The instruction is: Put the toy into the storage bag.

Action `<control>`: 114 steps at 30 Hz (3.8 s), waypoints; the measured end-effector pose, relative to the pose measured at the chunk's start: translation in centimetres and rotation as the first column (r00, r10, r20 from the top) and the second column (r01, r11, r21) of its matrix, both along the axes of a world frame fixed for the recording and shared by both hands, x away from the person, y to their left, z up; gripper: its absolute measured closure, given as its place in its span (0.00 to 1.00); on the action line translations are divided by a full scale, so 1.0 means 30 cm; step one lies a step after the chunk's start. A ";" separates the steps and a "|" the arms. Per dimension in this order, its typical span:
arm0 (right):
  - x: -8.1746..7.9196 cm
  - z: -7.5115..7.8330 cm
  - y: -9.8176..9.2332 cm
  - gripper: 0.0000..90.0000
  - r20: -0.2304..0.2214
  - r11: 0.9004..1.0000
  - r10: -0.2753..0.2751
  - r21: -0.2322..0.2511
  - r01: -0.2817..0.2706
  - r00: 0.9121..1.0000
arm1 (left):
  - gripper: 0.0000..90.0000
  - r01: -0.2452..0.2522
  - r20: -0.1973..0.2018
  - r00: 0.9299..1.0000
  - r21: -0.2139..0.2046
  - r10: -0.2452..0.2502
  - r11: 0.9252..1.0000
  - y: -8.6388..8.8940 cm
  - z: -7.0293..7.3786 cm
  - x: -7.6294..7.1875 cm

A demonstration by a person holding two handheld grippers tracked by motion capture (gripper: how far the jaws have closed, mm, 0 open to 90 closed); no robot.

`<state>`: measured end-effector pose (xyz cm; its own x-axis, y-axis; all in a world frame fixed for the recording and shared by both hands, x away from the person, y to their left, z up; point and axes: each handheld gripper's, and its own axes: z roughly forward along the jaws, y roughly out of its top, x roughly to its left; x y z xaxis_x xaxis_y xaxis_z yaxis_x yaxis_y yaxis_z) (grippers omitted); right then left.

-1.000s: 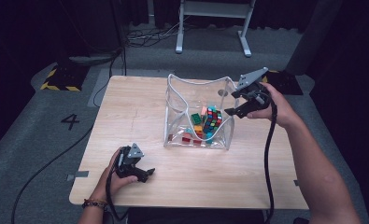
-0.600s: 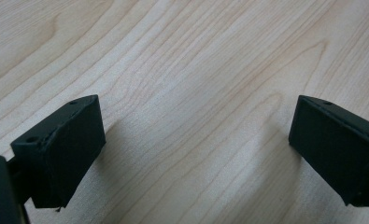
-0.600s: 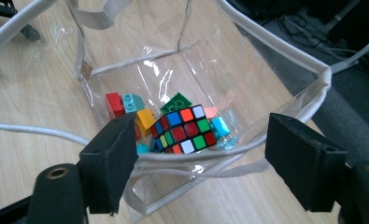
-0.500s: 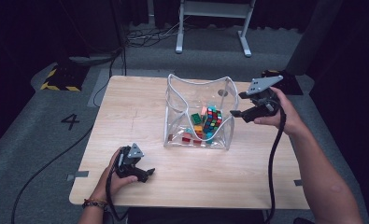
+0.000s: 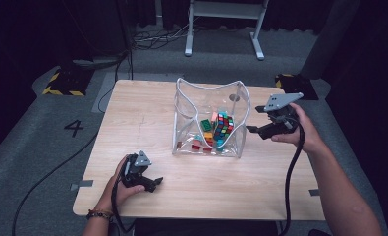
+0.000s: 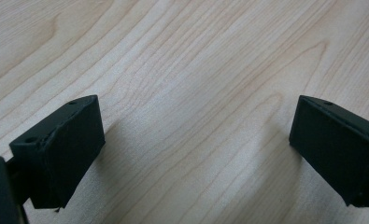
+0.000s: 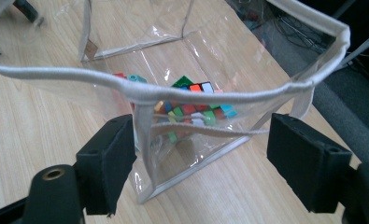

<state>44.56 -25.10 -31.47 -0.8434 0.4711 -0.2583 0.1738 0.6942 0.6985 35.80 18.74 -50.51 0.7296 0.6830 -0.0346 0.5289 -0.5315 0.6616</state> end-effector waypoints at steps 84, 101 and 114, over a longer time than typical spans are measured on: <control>-0.120 -0.441 -0.173 0.27 -0.148 0.995 -0.099 -0.047 0.093 0.984 | 0.04 0.000 0.000 1.000 0.000 0.000 1.000 0.000 0.000 0.000; -0.153 -0.515 -0.235 0.24 -0.172 0.992 -0.123 -0.016 0.122 0.977 | 0.04 0.000 0.000 1.000 0.000 0.000 1.000 0.000 0.000 0.000; -0.190 -0.563 -0.304 0.23 -0.174 0.985 -0.166 0.026 0.173 0.971 | 0.04 0.000 0.000 1.000 0.000 0.000 1.000 0.000 0.000 0.000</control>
